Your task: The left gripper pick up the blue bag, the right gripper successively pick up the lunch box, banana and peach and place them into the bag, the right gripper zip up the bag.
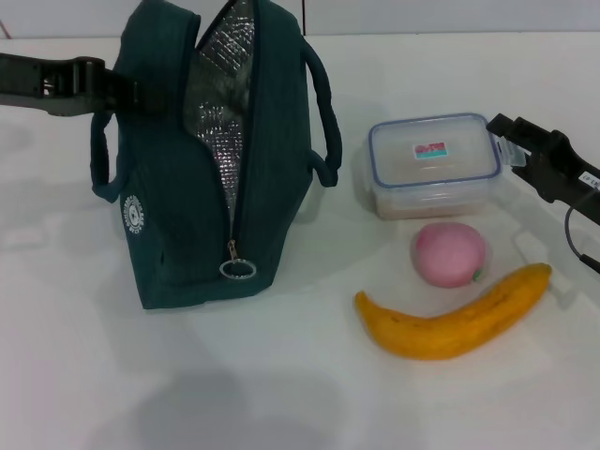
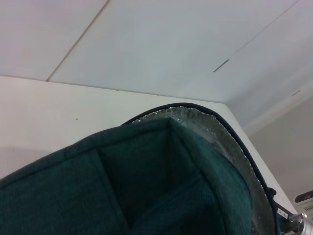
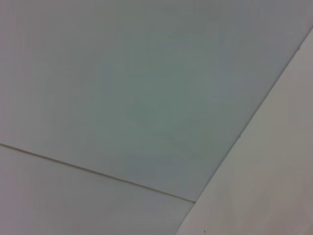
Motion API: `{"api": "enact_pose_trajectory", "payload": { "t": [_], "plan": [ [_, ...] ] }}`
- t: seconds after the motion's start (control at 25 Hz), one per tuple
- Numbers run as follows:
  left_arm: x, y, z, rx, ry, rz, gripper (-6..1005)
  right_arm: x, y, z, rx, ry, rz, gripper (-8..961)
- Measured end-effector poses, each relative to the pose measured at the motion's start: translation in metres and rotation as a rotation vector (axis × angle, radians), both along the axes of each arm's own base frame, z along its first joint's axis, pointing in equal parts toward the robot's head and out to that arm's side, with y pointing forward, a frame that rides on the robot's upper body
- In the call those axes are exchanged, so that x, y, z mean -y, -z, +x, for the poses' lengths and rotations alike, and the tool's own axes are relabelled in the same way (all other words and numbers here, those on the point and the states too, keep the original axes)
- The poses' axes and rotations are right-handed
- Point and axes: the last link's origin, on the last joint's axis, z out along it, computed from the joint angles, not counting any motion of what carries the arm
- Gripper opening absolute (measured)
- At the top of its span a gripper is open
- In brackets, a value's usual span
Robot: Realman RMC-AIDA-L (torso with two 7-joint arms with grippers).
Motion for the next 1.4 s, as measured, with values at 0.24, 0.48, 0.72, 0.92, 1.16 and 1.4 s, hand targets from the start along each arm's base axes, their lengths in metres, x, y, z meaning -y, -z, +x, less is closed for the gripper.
{"api": "enact_pose_trajectory", "payload": {
  "t": [0.24,0.48,0.72,0.92,1.16,1.4],
  "plan": [
    [-0.001,0.0,0.002,-0.001,0.009,0.001,31,0.001,0.0,0.0,0.0,-0.007,-0.003,474],
    [-0.001,0.0,0.001,-0.004,0.014,0.002,31,0.001,0.0,-0.001,-0.002,-0.013,-0.003,160],
    [0.0,0.0,0.001,-0.004,0.013,0.003,31,0.004,-0.007,-0.006,-0.023,-0.06,0.045,97],
    [0.0,0.002,0.0,0.0,0.011,0.0,31,0.007,-0.019,-0.011,-0.082,-0.102,0.12,97],
    [0.0,0.006,0.0,0.015,0.001,-0.015,31,0.008,-0.058,-0.021,-0.188,-0.198,0.289,97],
    [-0.003,0.012,0.006,0.054,0.011,-0.035,31,0.007,-0.084,-0.036,-0.282,-0.297,0.398,97]
  ]
}}
